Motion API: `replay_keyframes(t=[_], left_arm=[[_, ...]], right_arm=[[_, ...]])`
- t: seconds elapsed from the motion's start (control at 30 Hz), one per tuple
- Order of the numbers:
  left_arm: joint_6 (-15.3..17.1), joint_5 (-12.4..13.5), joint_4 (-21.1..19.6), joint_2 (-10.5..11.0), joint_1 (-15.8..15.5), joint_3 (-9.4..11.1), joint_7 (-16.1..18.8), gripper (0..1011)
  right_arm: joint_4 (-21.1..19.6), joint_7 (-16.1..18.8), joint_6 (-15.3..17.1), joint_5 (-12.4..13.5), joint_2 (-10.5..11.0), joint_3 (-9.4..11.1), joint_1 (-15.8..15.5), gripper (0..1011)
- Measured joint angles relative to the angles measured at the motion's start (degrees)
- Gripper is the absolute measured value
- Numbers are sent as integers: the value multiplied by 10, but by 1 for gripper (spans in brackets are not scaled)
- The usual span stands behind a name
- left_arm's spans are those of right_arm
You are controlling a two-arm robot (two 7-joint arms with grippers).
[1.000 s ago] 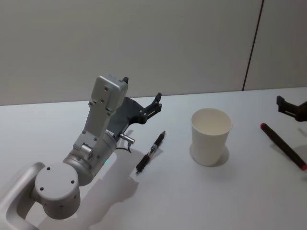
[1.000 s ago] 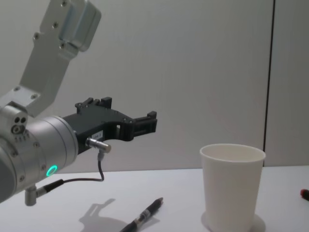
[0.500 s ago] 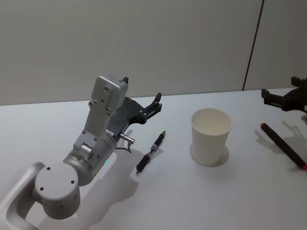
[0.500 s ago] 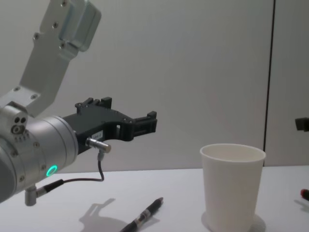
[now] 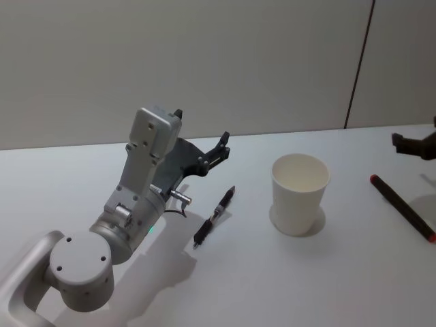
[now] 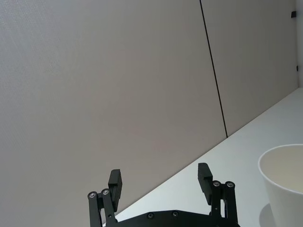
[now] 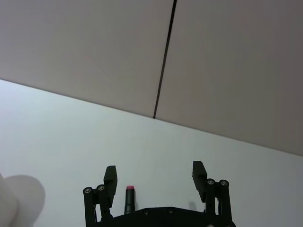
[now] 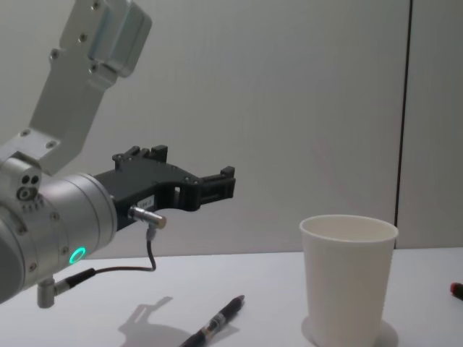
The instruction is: Place the pen into the pen holder.
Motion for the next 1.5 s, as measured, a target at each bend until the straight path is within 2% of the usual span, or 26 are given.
replay_keyframes(t=[0.27, 0.67, 0.97, 1.5], left_arm=[[0, 0, 0, 0, 0, 0, 0, 1001], [0, 0, 0, 0, 0, 0, 0, 1001], [0, 0, 0, 0, 0, 0, 0, 1001], [0, 0, 0, 0, 0, 0, 0, 1001]], right_arm=[[-2, 7, 32, 0, 8, 4, -9, 1001], [6, 2, 43, -8, 2, -6, -23, 1001], [25, -6, 44, -22, -11, -18, -21, 1001], [60, -30, 31, -27, -45, -40, -7, 1001]])
